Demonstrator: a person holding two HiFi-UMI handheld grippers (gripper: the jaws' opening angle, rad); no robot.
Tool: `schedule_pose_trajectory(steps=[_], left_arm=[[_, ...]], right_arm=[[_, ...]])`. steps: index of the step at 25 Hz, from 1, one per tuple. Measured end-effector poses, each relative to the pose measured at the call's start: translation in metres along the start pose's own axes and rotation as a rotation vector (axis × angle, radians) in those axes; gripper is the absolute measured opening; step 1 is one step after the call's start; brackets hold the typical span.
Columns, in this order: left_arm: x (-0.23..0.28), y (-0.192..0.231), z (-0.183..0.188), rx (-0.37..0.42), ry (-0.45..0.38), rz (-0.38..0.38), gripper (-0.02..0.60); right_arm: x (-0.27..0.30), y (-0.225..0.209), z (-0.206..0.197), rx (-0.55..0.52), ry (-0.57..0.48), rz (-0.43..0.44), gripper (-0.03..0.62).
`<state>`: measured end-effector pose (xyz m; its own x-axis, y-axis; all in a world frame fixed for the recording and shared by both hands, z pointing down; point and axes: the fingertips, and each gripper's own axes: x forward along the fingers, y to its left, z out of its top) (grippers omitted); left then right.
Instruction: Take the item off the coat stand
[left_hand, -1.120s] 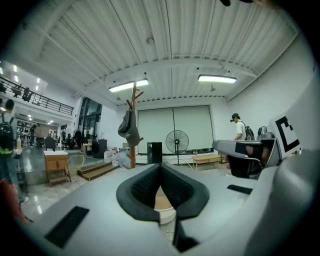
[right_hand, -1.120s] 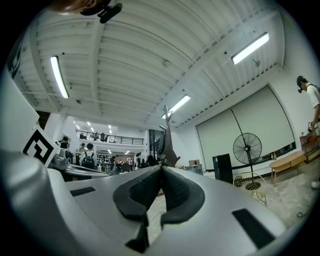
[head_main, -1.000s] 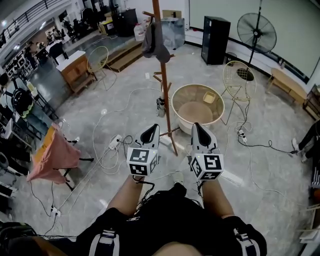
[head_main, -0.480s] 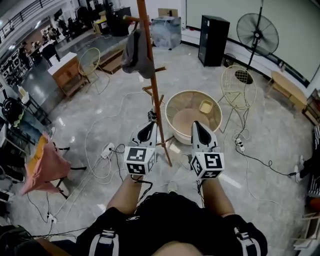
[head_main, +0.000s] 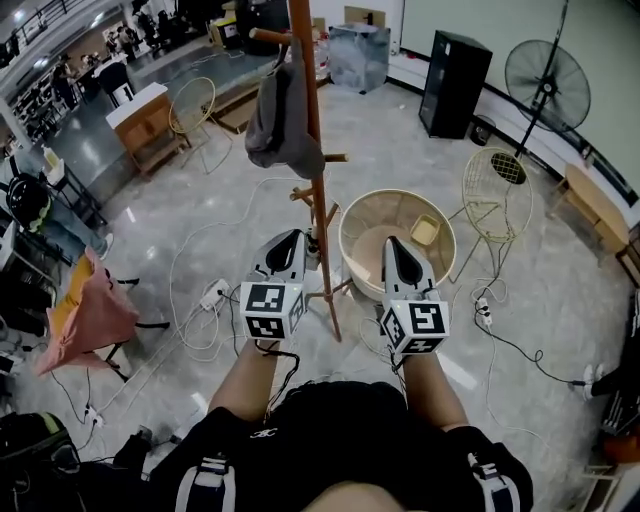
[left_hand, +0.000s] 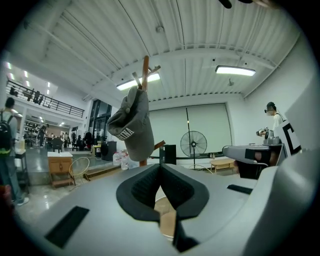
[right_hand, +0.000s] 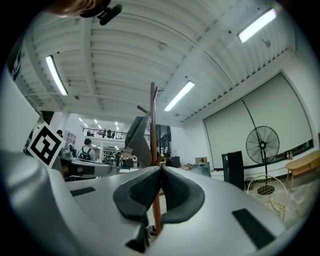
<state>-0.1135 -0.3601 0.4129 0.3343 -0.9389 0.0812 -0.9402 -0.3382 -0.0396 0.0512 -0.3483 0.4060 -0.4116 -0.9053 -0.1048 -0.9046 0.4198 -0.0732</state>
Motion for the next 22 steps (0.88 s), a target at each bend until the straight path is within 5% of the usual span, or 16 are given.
schedule_pose_trajectory(steps=[11, 12, 14, 15, 22], left_arm=[[0.037, 0.002, 0.025, 0.029, 0.006, 0.134, 0.018], [0.042, 0.000, 0.032, 0.027, -0.013, 0.132, 0.041], [0.052, -0.004, 0.047, 0.019, -0.054, 0.126, 0.229], [0.057, -0.005, 0.054, 0.023, -0.070, 0.134, 0.258], [0.078, 0.014, 0.120, 0.101, -0.164, 0.213, 0.272]], right_arm=[[0.054, -0.045, 0.001, 0.027, 0.032, 0.134, 0.017], [0.057, -0.051, 0.001, 0.032, 0.034, 0.137, 0.017], [0.063, -0.065, 0.000, 0.043, 0.039, 0.137, 0.017], [0.064, -0.072, -0.002, 0.046, 0.043, 0.136, 0.017], [0.074, -0.104, -0.003, 0.044, 0.047, 0.150, 0.017]])
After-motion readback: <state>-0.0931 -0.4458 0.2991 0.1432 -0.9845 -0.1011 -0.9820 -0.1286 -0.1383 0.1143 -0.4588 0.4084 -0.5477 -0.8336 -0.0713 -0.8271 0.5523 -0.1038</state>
